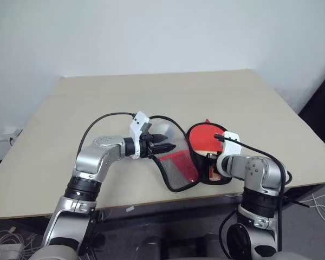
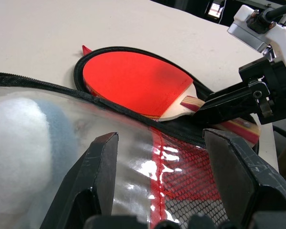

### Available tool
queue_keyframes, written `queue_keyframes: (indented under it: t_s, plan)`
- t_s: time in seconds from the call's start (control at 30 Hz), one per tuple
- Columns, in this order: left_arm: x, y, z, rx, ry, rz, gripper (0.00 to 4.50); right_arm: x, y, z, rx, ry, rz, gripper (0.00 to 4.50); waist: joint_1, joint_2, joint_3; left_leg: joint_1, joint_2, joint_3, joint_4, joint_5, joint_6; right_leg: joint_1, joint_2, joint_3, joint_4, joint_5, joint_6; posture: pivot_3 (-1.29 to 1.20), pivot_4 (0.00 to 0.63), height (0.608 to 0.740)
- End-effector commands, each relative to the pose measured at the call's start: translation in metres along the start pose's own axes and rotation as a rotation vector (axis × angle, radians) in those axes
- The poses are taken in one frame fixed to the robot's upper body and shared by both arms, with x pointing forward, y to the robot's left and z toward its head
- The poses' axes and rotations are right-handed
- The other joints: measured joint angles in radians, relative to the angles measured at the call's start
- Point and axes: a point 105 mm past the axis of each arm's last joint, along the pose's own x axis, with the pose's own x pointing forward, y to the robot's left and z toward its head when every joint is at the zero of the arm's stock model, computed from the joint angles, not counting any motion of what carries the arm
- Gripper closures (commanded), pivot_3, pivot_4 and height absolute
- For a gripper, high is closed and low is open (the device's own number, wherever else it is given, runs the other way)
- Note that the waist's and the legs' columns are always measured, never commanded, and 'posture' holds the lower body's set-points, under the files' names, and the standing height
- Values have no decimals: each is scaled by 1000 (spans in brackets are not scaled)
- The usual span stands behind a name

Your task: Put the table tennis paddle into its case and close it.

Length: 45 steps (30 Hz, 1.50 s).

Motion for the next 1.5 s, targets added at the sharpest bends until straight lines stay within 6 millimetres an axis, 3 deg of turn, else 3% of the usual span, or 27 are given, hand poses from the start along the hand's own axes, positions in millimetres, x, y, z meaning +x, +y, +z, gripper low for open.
queue_keyframes:
  t_s: [0.03,0.13,0.33,0.5,0.6,0.73,0.8,0.83,0.97,1.1,1.23,1.37,1.5]
  plan:
    - [-3,-1,21,57,-50,1,1511,-2,1,7,-12,-22,-6,1365,0,0,0,0,0,0,0,0,0,0,0,0,0,0,0,0,0,724]
    - [-4,-1,21,56,-50,3,1511,-5,-3,16,-2,-62,-2,361,1,0,0,0,0,0,0,0,0,0,0,0,0,0,0,0,0,724]
    - [-18,-2,25,34,-71,0,1511,-41,-3,78,-24,-360,105,361,0,0,0,0,0,0,0,0,0,-1,0,0,-1,0,1,0,0,724]
    - [-41,0,31,18,-68,21,1511,-62,-10,114,-31,-533,136,361,-6,0,0,0,0,0,-2,0,-1,-1,1,0,-1,-1,1,0,0,724]
    - [-59,-1,31,22,-51,22,2149,-59,-24,125,13,-563,95,326,-7,0,0,0,0,0,-2,0,0,-1,0,0,-1,-1,1,0,0,724]
    - [-81,4,28,15,-12,55,3586,-54,-33,130,29,-578,69,326,-5,0,0,0,0,0,-3,0,-1,-1,0,0,-2,-1,2,0,0,724]
    - [-92,15,16,36,67,120,4294,-56,-34,134,25,-600,79,326,-6,0,0,0,0,0,-3,0,-1,-1,0,0,-2,-1,2,0,0,724]
    - [-96,18,10,41,100,137,4477,-56,-32,136,11,-607,93,326,-6,0,0,0,0,0,-3,0,-1,-1,0,0,-1,-1,2,0,0,724]
    - [-103,25,-22,4,224,138,4477,-56,-33,139,-128,-605,113,326,-5,1,0,1,0,1,-5,1,-1,-1,0,0,-2,-1,1,0,0,724]
    - [-88,25,-52,-21,299,95,4477,-48,-47,133,-273,-541,74,326,-4,0,0,1,0,1,-5,1,-1,-1,0,0,-4,-1,2,0,0,724]
    - [-57,20,-57,-22,283,32,4477,-49,-63,139,-290,-546,20,326,-4,0,0,1,0,2,-5,1,-1,-1,0,0,-4,-1,2,0,0,724]
    - [-15,6,-38,-2,196,-60,4477,-52,-72,146,-243,-584,-12,326,-4,0,0,0,0,1,-4,1,0,0,0,0,-4,-1,2,0,0,724]
    - [18,-9,3,-9,47,-146,4477,-68,-67,158,-176,-695,35,326,-4,0,0,1,-1,1,-4,2,1,0,0,0,-4,-1,2,0,0,724]
